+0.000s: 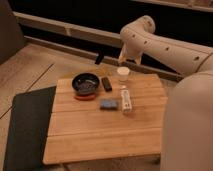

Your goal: Pick up the ceramic cup

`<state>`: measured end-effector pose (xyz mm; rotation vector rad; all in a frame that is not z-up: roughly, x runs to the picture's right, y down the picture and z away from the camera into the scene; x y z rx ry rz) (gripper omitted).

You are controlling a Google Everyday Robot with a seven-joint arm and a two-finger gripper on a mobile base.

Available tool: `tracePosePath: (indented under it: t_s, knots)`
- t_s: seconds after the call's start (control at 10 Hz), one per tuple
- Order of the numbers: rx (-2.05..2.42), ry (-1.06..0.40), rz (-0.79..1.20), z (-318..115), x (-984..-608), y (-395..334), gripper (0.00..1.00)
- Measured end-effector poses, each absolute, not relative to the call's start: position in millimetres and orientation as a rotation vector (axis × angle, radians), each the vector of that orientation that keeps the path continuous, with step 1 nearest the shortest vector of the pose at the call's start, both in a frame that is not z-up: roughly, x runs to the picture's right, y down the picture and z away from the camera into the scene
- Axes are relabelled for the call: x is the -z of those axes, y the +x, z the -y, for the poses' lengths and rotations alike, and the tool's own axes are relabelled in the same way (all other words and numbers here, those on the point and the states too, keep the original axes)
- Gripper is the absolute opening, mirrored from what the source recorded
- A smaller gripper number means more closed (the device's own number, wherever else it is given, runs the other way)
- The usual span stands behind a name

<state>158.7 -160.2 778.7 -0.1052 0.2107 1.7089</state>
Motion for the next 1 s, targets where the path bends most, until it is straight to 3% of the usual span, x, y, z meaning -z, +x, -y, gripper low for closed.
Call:
tracePosePath:
  t_s: [0.7,1.0]
  knots:
    - [-1.693,-0.068,-0.187,186,-836,194,0.65]
    - [-1.696,-0.068,-0.188,186,-836,196,0.65]
